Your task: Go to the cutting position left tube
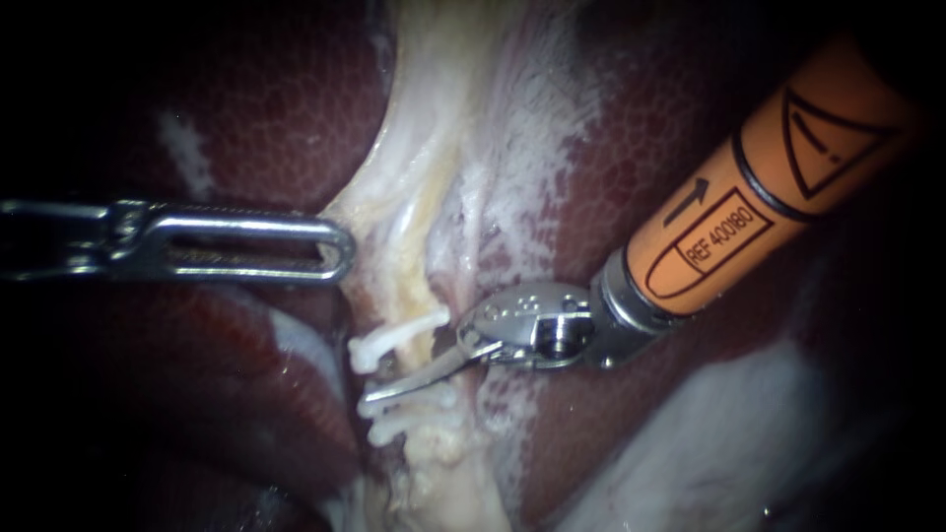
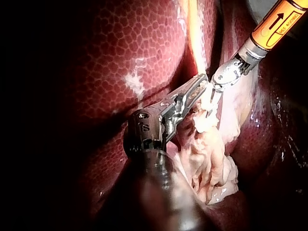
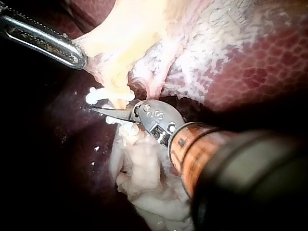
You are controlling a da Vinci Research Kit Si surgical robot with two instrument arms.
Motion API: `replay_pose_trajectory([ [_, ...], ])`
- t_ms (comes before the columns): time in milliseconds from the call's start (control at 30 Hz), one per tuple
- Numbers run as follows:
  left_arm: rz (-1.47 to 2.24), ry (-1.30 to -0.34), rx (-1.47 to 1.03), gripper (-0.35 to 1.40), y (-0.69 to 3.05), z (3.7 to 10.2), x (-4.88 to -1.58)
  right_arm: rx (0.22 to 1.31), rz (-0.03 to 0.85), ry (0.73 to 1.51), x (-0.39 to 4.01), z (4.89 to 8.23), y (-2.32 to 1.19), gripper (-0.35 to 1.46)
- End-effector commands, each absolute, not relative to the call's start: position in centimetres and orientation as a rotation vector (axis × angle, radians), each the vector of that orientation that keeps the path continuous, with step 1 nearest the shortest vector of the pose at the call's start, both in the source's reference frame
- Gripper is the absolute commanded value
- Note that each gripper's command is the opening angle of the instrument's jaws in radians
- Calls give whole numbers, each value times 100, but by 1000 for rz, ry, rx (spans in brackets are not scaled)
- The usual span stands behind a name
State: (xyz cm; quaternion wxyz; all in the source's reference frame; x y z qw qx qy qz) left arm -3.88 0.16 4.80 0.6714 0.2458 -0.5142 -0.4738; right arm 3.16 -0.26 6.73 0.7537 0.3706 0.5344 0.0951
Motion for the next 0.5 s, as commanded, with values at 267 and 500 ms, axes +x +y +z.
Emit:
replay_pose_trajectory([
  [267,-1067,-1158,554,-35,15,480,-388,817,213,1163,315,673,-27,21],
  [500,-1067,-1158,554,-35,15,480,-388,823,214,1162,315,673,-27,21],
])
